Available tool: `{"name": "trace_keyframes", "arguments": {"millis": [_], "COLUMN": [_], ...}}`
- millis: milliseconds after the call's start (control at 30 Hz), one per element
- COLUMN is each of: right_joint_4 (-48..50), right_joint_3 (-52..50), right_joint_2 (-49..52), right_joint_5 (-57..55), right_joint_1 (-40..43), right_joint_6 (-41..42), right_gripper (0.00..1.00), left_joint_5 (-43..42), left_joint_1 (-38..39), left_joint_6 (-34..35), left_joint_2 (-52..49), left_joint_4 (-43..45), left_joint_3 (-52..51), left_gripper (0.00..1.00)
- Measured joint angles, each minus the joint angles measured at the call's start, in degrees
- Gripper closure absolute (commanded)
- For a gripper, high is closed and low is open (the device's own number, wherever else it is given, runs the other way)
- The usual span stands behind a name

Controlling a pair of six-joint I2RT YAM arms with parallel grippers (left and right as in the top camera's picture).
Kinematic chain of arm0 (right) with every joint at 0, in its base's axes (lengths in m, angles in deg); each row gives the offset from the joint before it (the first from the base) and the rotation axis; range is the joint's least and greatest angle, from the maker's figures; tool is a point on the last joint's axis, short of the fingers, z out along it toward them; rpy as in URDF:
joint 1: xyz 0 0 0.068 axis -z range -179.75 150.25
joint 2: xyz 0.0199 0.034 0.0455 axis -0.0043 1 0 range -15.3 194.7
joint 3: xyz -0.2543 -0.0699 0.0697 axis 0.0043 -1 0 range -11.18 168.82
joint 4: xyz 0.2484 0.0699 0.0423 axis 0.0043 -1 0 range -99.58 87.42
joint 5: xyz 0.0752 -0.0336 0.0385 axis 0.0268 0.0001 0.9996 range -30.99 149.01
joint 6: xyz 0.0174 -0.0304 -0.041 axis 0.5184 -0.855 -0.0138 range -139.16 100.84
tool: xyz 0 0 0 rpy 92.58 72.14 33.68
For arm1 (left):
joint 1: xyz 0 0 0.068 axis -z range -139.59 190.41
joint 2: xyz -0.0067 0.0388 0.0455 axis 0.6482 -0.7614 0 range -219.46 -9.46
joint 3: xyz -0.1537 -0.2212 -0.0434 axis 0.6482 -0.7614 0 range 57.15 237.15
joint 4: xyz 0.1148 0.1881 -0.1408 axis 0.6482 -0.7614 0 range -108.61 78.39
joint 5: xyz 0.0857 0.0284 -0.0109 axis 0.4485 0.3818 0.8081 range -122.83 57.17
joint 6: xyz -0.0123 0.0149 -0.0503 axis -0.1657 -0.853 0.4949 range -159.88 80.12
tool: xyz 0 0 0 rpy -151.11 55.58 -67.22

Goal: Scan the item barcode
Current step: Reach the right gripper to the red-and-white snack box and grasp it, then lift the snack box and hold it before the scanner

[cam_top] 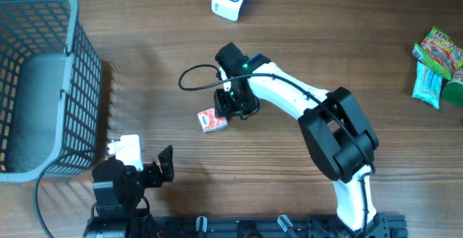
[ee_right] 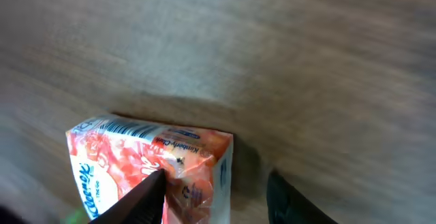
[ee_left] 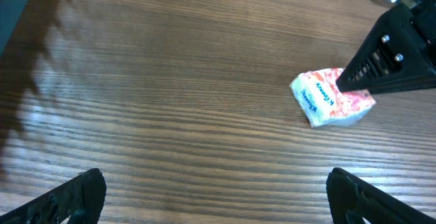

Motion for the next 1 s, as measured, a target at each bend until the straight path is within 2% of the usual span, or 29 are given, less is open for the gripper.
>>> {"name": "trace_keyframes", "arguments": {"millis": [67, 100, 133, 167, 200, 300, 500, 633, 667, 700, 767, 900, 967, 1000], "right_joint_4": [-0.1, -0.3, -0.9, -1.3, -1.3, -1.0, -2.0, 0.4, 2.0, 2.8, 2.7, 1.2, 2.2, 3.0], "right_joint_3": [-0.2, -0.2, -0.2, -0.2, -0.6, -0.7, -0.2, 0.2, 1.4, 2.2, 2.9, 2.5, 2.5, 2.4], "right_joint_2": [0.0, 0.0, 0.0, 0.0, 0.0, -0.1, -2.6, -19.6, -27.6, -31.0, -34.5, -31.9, -31.9, -31.9], "right_joint_5": [1.5, 1.8, 2.1, 2.2, 2.7, 3.7, 4.0, 4.3, 4.3, 3.9, 0.4, -4.4, -6.4, -7.3], "right_joint_1": [-0.4, -0.5, -0.5, -0.5, -0.5, -0.5, 1.2, 4.0, 3.5, 3.1, 2.9, 3.1, 3.1, 3.1], "right_joint_6": [0.1, 0.2, 0.5, 1.1, 1.7, 2.3, -5.3, -13.3, -15.2, -14.1, -3.4, 15.9, 15.3, 11.5], "right_gripper": [0.47, 0.57, 0.71, 0.92, 0.96, 0.96, 0.96, 0.96, 0.96, 0.96, 0.96, 0.96, 0.96, 0.96], "left_joint_5": [0.0, 0.0, 0.0, 0.0, 0.0, 0.0, 0.0, 0.0, 0.0, 0.0, 0.0, 0.0, 0.0, 0.0], "left_joint_1": [0.0, 0.0, 0.0, 0.0, 0.0, 0.0, 0.0, 0.0, 0.0, 0.0, 0.0, 0.0, 0.0, 0.0], "left_joint_6": [0.0, 0.0, 0.0, 0.0, 0.0, 0.0, 0.0, 0.0, 0.0, 0.0, 0.0, 0.0, 0.0, 0.0], "left_joint_2": [0.0, 0.0, 0.0, 0.0, 0.0, 0.0, 0.0, 0.0, 0.0, 0.0, 0.0, 0.0, 0.0, 0.0], "left_joint_4": [0.0, 0.0, 0.0, 0.0, 0.0, 0.0, 0.0, 0.0, 0.0, 0.0, 0.0, 0.0, 0.0, 0.0], "left_joint_3": [0.0, 0.0, 0.0, 0.0, 0.0, 0.0, 0.0, 0.0, 0.0, 0.0, 0.0, 0.0, 0.0, 0.0], "left_gripper": [0.00, 0.00, 0.00, 0.00, 0.00, 0.00, 0.00, 0.00, 0.00, 0.00, 0.00, 0.00, 0.00, 0.00]}}
